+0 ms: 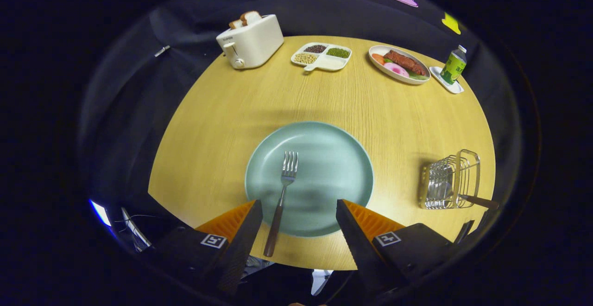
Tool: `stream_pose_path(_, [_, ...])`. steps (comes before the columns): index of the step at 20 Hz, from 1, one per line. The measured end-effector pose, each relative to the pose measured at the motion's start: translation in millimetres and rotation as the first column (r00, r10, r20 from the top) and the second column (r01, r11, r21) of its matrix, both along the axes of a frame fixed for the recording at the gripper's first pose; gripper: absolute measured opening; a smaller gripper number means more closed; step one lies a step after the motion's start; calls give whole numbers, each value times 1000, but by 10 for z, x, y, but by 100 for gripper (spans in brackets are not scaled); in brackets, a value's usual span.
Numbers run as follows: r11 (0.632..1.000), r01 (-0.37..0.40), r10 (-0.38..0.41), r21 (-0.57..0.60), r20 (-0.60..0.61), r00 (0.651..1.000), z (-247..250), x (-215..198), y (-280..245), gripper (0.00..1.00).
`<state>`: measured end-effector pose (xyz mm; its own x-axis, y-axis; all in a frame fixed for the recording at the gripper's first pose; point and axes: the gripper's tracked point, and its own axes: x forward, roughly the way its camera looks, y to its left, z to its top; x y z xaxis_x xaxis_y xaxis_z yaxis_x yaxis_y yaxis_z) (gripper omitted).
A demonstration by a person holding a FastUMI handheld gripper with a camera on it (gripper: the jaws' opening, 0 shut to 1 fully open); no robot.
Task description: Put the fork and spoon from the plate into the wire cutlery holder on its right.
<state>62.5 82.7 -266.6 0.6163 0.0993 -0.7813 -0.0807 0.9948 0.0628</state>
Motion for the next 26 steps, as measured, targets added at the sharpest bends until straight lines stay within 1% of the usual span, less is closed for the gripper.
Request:
stream_pose_path(4, [1000,27,-27,-5,-128,991,-329,25,66,100])
stream_pose_path(8, [999,13,-21,-45,-176,984,-498,64,72,100])
stream_pose_path(11, [999,25,-31,-27,-229,973,-592,1,117,98])
stream_pose_path(14, [999,34,-41,-35,-242,969,-651,14,76,97])
stream_pose_path(16, [999,39,-46,-33,-258,965,-698,-2,59,89])
stream_pose_path(17, [998,43,-51,-34,-269,962,-719,-20,46,80])
stream_pose_path(18, [998,47,-55,-35,-265,963,-713,-9,32,74])
stream_pose_path(20, [999,37,-39,-12,-282,959,-715,12,65,59])
stream_pose_path(22, [1000,25,-24,0,-291,957,-688,-3,53,57])
stream_pose_path(24, [1000,28,-27,-2,-297,954,-724,-35,21,26])
stream_pose_path(25, [1000,12,-10,5,-295,955,-767,-35,49,21])
stream_pose_path(26, [999,-22,31,35,-290,956,-695,-26,92,20])
